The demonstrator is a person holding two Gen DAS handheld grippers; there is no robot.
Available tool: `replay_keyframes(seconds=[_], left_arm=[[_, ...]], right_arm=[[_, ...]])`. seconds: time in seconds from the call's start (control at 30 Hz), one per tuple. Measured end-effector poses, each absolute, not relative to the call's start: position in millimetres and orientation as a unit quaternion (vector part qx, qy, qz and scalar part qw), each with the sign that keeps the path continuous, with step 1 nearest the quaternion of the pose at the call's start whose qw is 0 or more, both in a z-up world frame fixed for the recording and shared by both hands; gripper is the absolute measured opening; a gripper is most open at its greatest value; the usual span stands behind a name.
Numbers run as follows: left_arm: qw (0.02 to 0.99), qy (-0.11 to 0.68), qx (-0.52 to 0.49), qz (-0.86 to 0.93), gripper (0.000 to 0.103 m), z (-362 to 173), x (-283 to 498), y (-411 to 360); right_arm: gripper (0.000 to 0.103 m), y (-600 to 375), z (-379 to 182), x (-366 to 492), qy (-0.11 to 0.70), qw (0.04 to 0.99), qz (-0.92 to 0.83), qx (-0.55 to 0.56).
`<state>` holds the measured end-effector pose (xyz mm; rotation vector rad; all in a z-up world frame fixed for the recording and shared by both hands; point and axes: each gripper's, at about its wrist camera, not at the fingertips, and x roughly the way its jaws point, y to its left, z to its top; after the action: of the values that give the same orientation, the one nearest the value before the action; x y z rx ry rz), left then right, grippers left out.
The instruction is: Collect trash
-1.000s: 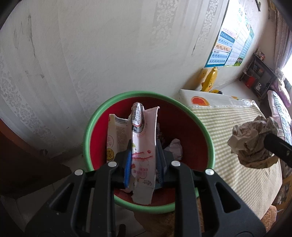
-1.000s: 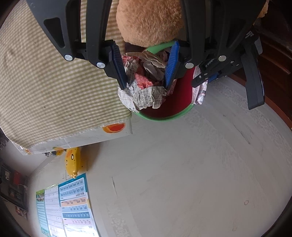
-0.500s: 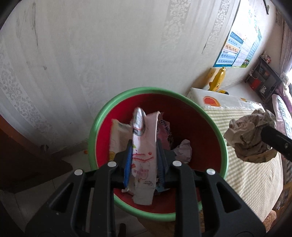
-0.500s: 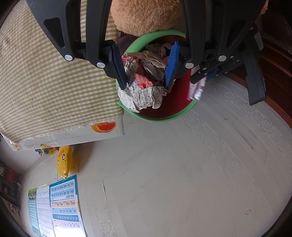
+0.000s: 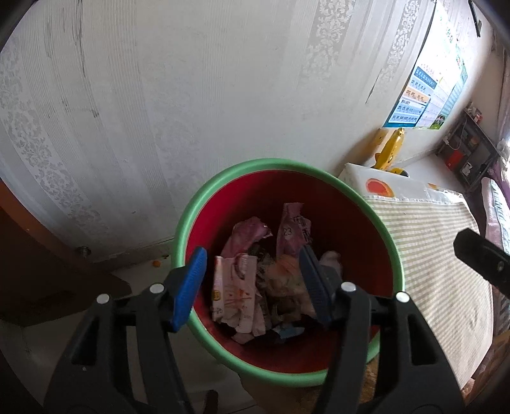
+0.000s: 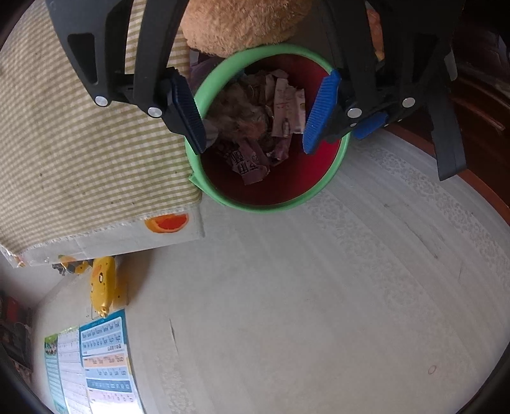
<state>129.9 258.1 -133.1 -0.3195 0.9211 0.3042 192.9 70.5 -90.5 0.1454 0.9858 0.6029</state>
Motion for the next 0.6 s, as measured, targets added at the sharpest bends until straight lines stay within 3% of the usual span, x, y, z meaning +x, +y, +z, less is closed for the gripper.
replay_keyframes(seconds=[0.17,0.3,0.37,0.43,0.5,0.6], left_arm=[[0.882,0.426,-0.150,0.133,0.062,-113.0,126.4,243.8],[0.895,0.412,-0.133,0.106,0.071,-92.8,127.1,212.5],[0.901,0.406,-0.122,0.090,0.074,-83.8,126.7,194.8],[0.908,0.399,-0.108,0.072,0.079,-73.5,126.0,172.1],[0.918,0.383,-0.092,0.053,0.092,-61.3,123.1,145.8],[0.935,0.347,-0.071,0.027,0.098,-43.4,116.8,109.4]], right_arm=[[0.073,38.4,-79.6,175.6,0.446,0.853,0.263,0.063],[0.082,-7.0,-70.4,160.6,0.427,0.870,0.230,0.083],[0.092,-36.0,-64.2,152.4,0.416,0.881,0.204,0.096],[0.095,-64.9,-55.4,143.0,0.397,0.894,0.180,0.106],[0.095,-87.4,-45.9,134.1,0.377,0.906,0.163,0.106],[0.095,-119.1,-29.2,118.3,0.335,0.927,0.134,0.100]])
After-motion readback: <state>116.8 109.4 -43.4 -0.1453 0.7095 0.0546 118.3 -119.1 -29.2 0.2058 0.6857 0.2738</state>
